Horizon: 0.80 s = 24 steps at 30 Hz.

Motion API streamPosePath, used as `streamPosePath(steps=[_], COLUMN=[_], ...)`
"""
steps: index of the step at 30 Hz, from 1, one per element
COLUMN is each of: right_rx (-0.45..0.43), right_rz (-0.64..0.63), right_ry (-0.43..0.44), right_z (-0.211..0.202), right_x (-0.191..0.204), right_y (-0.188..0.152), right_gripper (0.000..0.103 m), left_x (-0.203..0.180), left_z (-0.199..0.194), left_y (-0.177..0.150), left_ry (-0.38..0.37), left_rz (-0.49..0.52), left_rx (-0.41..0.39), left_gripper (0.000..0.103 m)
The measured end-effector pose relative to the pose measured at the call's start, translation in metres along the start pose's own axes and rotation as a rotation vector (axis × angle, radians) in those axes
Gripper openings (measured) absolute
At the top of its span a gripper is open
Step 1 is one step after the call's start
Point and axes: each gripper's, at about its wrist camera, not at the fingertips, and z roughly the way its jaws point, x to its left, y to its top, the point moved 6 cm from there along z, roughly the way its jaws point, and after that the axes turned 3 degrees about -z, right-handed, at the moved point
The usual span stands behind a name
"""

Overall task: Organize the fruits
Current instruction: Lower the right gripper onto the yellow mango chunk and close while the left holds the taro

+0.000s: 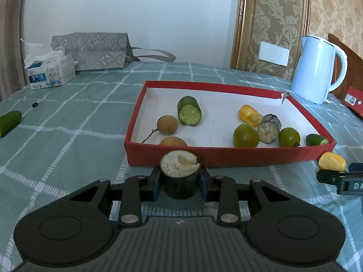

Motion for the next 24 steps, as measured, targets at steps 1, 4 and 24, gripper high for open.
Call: streamPosePath(steps=[1,4,24], right_rx=[0.000,0.000,-0.045], right_rz=[0.000,-0.006,-0.027], right_ry=[-0.002,-0.004,0.026], right_z=[0.001,0.004,-0.014], right_x=[0.001,0.004,0.005], right_y=[0.001,0.003,-0.004], right_gripper=[0.103,0.103,0.103], left_x=[0.001,0.003,0.004], left_z=[0.000,0.000,0.001], left_y=[0.000,-0.001,-0.002], left_ry=[-0.002,-0.008,-0.022], left_rz=[-0.003,-0.010,-0.023], left_rx=[0.000,-0.001,0.005], left_gripper=[0.033,0.033,0.032])
